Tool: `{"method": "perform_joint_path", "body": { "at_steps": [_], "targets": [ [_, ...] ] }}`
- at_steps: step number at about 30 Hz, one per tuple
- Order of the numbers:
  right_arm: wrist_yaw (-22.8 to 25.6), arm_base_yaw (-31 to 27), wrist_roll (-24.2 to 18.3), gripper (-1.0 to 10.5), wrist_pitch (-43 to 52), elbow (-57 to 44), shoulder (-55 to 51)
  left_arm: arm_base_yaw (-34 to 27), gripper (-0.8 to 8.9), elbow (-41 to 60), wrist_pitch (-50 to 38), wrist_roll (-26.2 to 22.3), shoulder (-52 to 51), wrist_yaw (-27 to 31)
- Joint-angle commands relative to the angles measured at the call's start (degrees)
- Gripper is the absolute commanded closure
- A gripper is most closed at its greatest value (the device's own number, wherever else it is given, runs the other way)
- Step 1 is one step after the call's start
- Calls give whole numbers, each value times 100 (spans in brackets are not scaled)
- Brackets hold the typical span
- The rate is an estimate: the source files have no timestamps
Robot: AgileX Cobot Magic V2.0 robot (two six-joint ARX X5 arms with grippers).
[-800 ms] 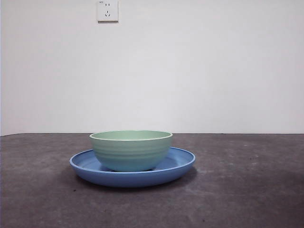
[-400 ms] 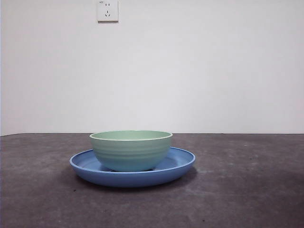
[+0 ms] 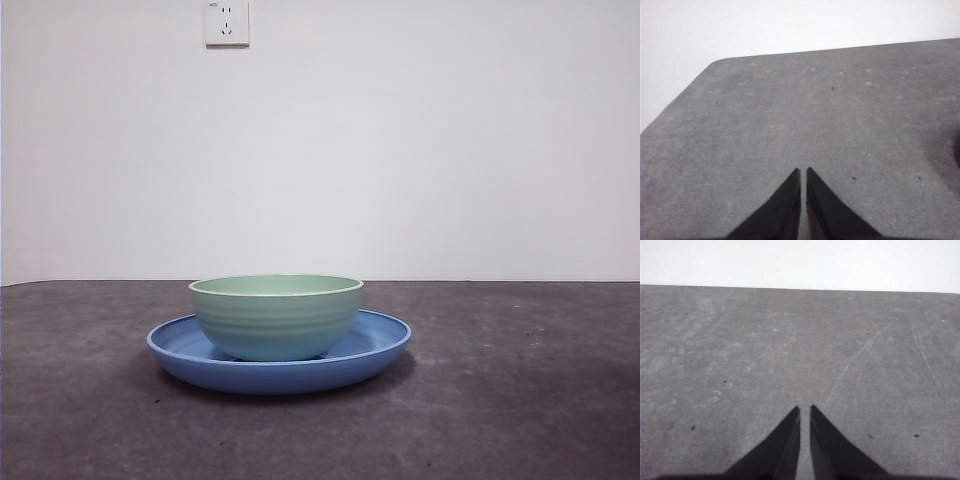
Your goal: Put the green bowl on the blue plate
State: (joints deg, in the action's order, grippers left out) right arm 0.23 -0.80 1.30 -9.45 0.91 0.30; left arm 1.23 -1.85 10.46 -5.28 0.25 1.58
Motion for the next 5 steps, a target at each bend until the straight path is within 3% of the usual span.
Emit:
{"method": "perform_joint_path", "body": {
  "at_steps": [1,5],
  "targets": [
    [22,2,-26,917,57,-26,-9,-13,793,116,28,-68,-7,15],
    [22,0,-26,917,57,-28,-9,-13,793,118,28,-68,-7,15]
  ]
}}
